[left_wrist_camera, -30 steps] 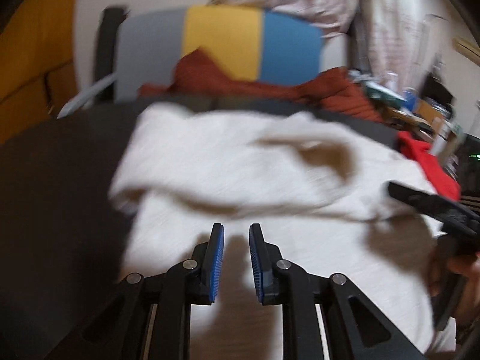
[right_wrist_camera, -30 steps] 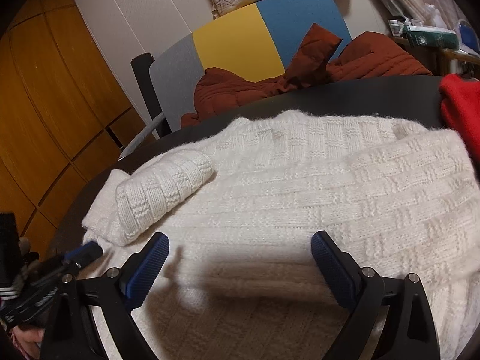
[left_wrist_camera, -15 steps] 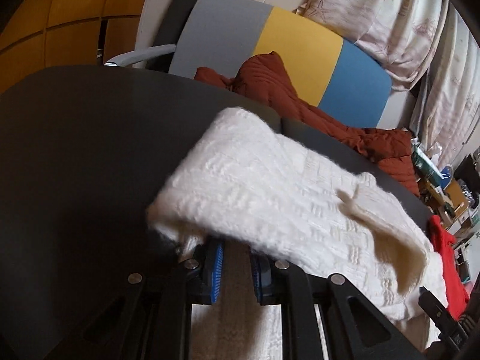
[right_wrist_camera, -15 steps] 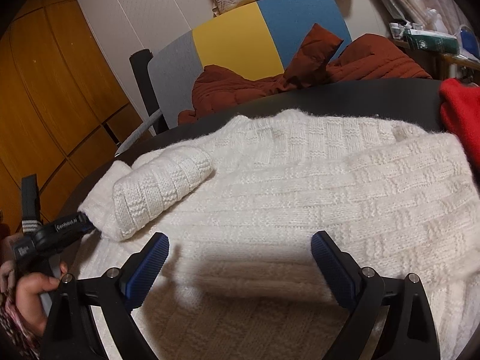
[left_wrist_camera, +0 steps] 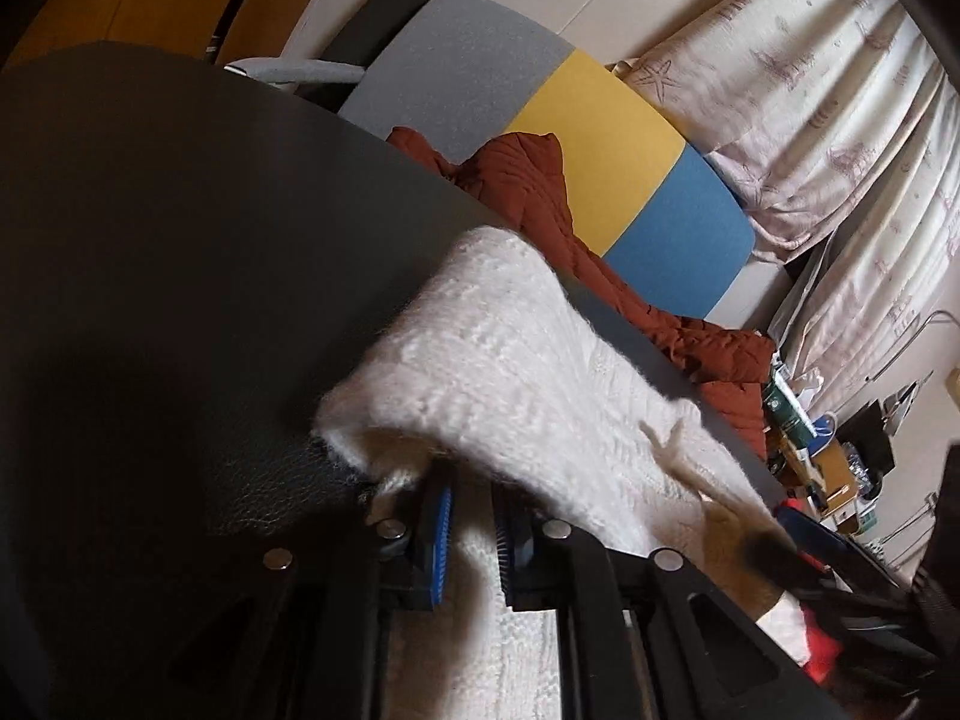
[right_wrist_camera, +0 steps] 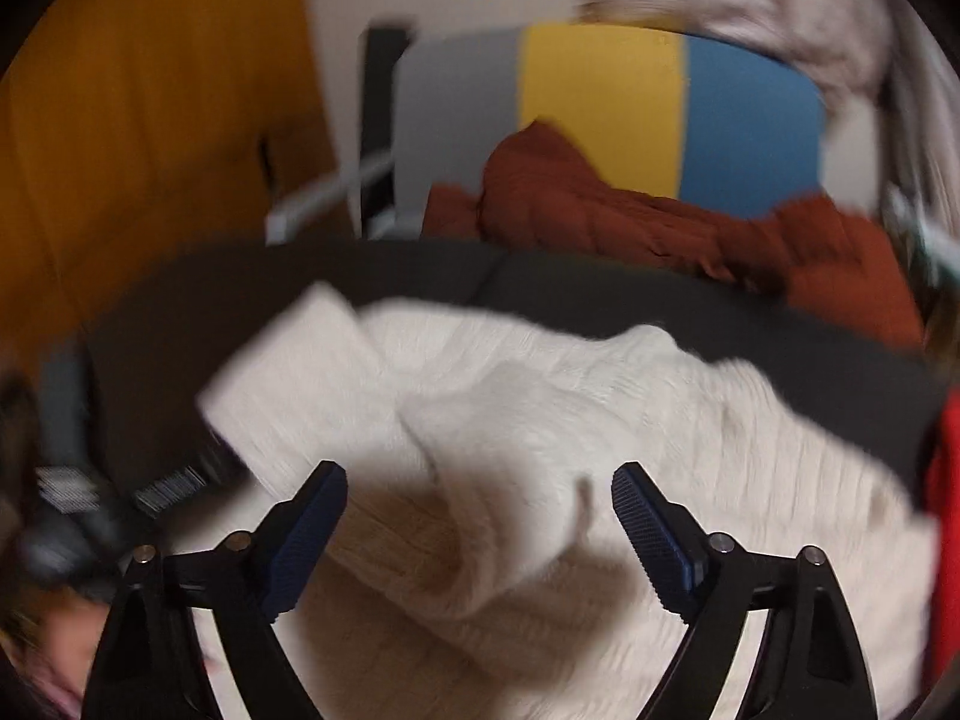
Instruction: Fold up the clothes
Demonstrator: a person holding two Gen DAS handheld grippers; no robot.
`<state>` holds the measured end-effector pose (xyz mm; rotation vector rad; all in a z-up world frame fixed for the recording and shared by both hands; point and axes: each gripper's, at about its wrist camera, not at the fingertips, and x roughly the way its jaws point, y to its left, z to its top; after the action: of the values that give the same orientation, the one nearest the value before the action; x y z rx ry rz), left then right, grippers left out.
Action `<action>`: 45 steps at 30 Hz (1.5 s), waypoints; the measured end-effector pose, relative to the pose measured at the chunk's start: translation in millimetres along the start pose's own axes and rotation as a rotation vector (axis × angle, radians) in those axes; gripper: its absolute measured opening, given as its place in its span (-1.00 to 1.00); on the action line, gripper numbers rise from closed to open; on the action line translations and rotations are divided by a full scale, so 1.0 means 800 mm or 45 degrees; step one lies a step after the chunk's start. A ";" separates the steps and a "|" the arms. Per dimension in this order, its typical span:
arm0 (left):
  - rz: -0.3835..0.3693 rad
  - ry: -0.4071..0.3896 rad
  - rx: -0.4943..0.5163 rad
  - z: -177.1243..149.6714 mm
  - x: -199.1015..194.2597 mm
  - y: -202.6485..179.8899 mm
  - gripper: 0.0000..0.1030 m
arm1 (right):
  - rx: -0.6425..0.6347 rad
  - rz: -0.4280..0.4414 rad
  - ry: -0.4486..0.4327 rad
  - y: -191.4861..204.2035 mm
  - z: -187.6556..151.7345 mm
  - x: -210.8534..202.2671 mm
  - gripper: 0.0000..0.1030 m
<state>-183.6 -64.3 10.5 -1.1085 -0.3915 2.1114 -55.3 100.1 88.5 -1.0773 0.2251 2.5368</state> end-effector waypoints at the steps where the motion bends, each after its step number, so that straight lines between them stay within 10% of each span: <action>1: 0.001 -0.001 0.001 0.000 0.000 -0.001 -0.78 | 0.052 -0.006 -0.009 -0.012 -0.004 -0.002 0.07; 3: -0.002 -0.002 0.000 0.000 0.001 0.000 -0.78 | 0.156 -0.018 -0.026 -0.037 -0.012 -0.006 -0.71; 6: -0.004 -0.003 -0.002 0.000 0.001 0.000 -0.78 | 0.312 -0.035 -0.052 -0.074 -0.025 -0.011 -0.81; 12: -0.019 0.002 -0.019 0.000 0.003 0.003 -0.78 | 0.719 0.043 -0.053 -0.162 -0.094 -0.003 -0.81; 16: -0.035 0.005 -0.040 0.002 0.003 0.007 -0.78 | 0.997 0.339 -0.186 -0.201 -0.152 0.010 -0.83; 24: -0.131 -0.108 -0.344 0.016 -0.015 0.040 -0.78 | 1.016 0.440 -0.250 -0.202 -0.161 0.005 -0.75; 33: 0.156 -0.182 -0.527 -0.002 -0.062 0.077 -0.66 | 1.000 0.424 -0.249 -0.199 -0.155 0.010 -0.80; 45: 0.062 -0.069 0.240 0.059 0.020 -0.112 -0.61 | 1.026 0.480 -0.282 -0.207 -0.160 0.012 -0.75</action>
<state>-187.5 12.7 77.6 -0.9619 -0.1871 2.1750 88.9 217.9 -7.6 -0.4554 1.3467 2.4327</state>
